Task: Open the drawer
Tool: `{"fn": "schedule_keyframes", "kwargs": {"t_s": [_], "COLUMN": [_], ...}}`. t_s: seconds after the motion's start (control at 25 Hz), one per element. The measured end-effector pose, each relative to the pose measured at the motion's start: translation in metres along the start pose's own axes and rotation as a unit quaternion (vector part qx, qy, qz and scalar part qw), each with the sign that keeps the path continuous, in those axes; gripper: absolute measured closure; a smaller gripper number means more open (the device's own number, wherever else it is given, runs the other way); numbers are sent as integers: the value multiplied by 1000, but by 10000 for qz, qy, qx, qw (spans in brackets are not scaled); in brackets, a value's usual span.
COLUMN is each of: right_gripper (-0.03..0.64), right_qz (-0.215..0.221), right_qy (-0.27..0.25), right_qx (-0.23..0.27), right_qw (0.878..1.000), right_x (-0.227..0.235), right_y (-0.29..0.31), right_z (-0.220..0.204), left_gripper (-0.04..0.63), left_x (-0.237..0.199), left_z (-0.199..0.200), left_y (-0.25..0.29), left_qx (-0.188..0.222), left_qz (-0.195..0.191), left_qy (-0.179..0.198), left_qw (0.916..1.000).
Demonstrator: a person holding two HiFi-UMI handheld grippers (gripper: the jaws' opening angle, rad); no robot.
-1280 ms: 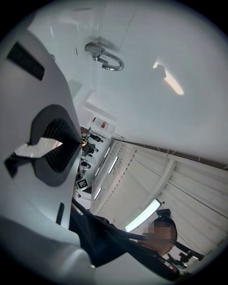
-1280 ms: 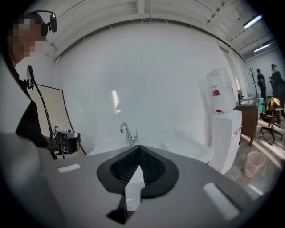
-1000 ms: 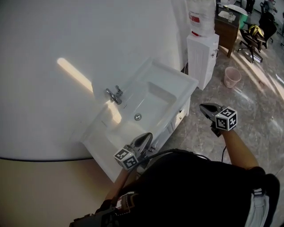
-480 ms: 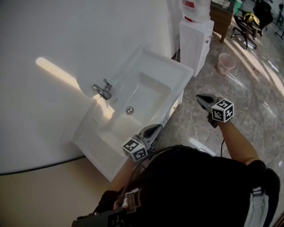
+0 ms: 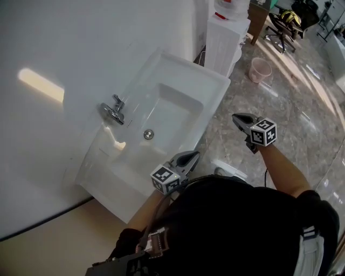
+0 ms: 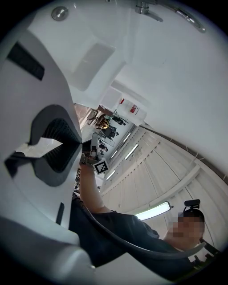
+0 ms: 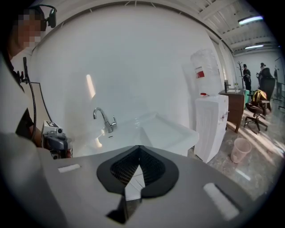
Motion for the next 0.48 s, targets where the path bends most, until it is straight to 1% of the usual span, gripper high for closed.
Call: {"fn": "schedule_keyframes", "kwargs": {"t_s": [0.2, 0.36, 0.48], "right_gripper": [615, 615, 615], "right_qz": [117, 290, 416], "right_qy": [52, -190, -301], "right_qx": [-151, -277, -382], "right_qw": [9998, 9990, 9980], "right_x": [33, 68, 89], "right_y": [19, 32, 40], "right_z": [-6, -8, -20], "left_gripper": [595, 595, 595], "left_x": [-9, -15, -15], "left_z": [-1, 1, -5], "left_y": [19, 55, 85], "left_qx": [-96, -53, -175], "left_qz": [236, 407, 548], "left_qy": [-214, -479, -526], "left_qw": [9994, 9980, 9970]}}
Point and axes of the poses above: the fingertips, and each gripper's own axes: y forward along the fingers, x to its right, z out of its top, the point moved 8 cm from there along -y, backward along the fingers, and after that the axes turned 14 degrees about -x, right-handed, at the moved point
